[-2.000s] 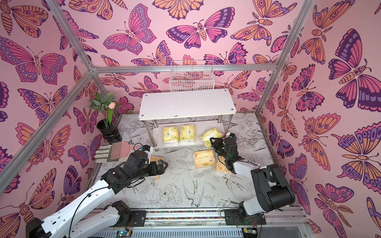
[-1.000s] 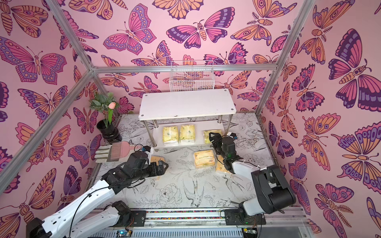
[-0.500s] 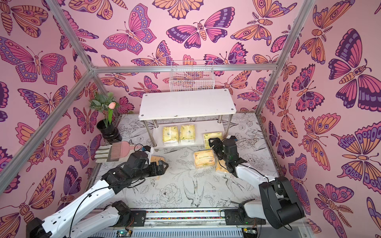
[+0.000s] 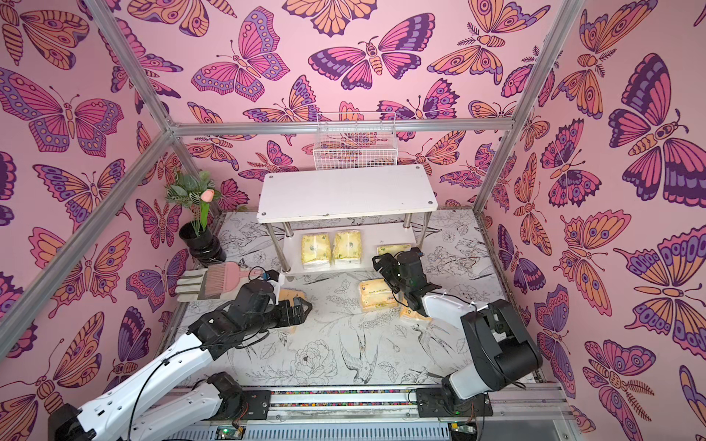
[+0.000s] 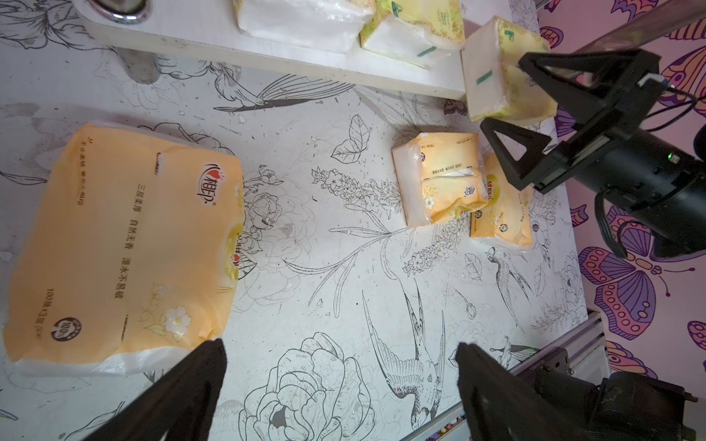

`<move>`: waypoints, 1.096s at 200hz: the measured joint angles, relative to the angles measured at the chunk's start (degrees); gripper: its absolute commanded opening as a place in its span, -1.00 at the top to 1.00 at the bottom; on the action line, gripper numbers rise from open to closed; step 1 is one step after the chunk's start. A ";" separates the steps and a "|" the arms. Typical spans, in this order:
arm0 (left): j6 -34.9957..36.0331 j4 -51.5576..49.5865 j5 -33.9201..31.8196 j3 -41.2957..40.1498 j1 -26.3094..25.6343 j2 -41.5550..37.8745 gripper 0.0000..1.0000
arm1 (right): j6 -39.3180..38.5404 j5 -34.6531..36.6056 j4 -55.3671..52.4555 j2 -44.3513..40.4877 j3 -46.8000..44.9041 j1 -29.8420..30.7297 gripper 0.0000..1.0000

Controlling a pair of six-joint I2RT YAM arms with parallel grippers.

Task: Place the tissue boxes on the shelf by color
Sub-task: Adjust the box of tissues on the shelf.

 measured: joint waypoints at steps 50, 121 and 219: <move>-0.52 0.02 0.63 -0.28 0.00 -0.63 -0.99 | -0.31 0.04 0.59 8.37 9.16 0.09 -0.73; -0.81 0.04 0.85 -0.44 0.00 -0.87 -0.99 | -1.27 -3.41 3.37 13.16 13.38 0.92 -0.72; -0.35 0.04 0.98 -0.44 -0.02 -0.20 -1.00 | -13.84 1.42 -10.40 -17.16 -0.24 -1.79 -0.77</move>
